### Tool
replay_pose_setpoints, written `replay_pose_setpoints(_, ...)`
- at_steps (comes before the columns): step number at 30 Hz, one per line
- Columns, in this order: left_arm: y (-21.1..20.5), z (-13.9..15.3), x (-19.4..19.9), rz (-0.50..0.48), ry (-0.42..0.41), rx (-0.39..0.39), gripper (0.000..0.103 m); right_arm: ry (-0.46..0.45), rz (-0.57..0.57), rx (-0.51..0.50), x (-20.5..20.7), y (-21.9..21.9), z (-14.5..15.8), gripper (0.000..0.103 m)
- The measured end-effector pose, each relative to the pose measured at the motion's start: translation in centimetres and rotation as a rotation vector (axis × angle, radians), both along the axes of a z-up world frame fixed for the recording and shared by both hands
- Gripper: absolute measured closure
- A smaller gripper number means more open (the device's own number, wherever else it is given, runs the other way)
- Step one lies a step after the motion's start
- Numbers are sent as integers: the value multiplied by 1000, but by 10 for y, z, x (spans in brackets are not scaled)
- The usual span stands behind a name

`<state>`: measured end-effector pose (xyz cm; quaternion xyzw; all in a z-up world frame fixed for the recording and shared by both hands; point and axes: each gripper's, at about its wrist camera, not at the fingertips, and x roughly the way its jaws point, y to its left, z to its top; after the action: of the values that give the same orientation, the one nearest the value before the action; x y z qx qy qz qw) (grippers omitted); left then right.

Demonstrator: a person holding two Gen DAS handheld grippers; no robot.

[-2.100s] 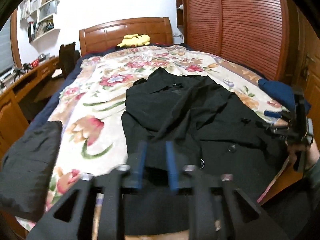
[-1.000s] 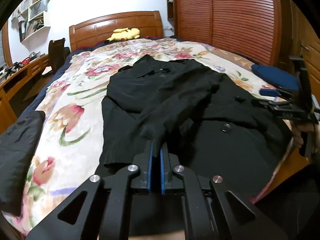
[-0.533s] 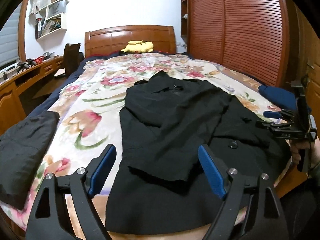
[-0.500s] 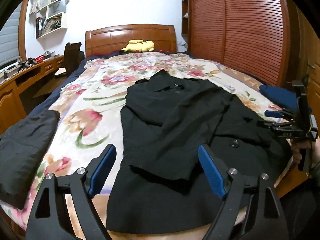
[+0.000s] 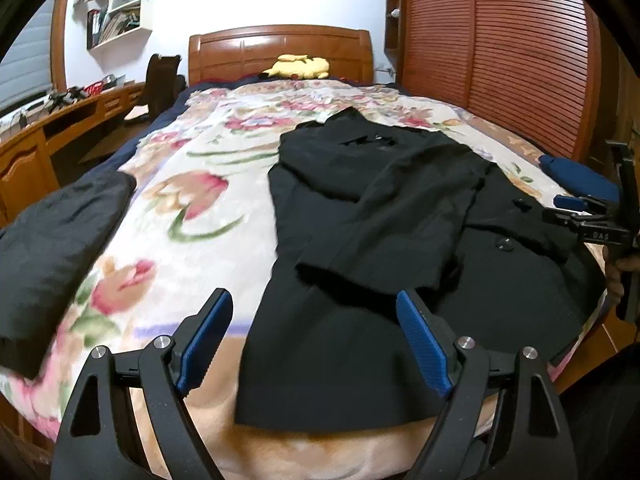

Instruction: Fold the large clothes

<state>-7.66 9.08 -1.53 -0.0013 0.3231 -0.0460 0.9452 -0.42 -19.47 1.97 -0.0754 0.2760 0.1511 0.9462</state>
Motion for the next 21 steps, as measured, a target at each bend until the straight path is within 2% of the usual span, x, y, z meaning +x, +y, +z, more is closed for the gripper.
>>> replay_pose_setpoints(14, 22, -33, 5, 52, 83, 3, 19, 84, -2, -85, 18, 17, -20, 30)
replay_pose_setpoints(17, 22, -36, 5, 52, 79, 5, 19, 100, 2, -91, 21, 21, -23, 30)
replay_pose_setpoints(19, 23, -37, 4, 51, 79, 3, 18, 114, 5, -75, 25, 20, -25, 29)
replay_pose_setpoints(21, 23, -37, 4, 49, 81, 6, 18, 143, -3, -59, 32, 15, -28, 18)
